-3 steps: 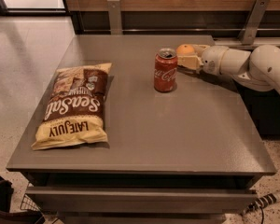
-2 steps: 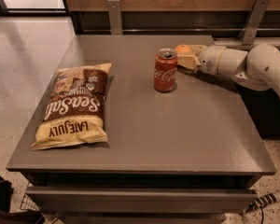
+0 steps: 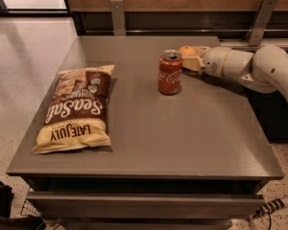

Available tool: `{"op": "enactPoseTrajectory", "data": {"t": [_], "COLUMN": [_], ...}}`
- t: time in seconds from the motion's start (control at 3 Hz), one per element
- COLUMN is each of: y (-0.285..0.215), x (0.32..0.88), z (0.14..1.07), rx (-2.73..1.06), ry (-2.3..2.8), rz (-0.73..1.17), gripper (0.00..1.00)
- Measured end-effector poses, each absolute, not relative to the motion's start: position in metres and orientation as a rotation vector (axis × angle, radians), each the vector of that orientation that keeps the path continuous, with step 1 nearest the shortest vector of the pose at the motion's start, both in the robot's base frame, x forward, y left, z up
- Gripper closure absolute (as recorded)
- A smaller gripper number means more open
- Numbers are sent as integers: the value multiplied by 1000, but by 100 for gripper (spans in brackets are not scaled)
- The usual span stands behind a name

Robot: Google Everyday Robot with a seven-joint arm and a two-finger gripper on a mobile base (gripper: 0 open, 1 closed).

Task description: Move orange near brown chip bag

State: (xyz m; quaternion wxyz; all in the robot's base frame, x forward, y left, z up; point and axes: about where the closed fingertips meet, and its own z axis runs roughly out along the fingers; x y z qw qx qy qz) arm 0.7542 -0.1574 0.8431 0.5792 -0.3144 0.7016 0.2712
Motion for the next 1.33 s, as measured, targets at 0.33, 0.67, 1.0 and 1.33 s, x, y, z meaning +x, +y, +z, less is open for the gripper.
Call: {"op": "enactPoseTrajectory", "data": {"t": [0.33,0.67,1.0,1.33], "y": [-157,-160,-173,-187], "x": [754,754,750,743], "z": [843,855,887,923], "rx": [-735,-745,-737,-735], "ry": [1640,1650,1661,1678], "rz": [634,616,560,497], "gripper": [100,100,100,100]}}
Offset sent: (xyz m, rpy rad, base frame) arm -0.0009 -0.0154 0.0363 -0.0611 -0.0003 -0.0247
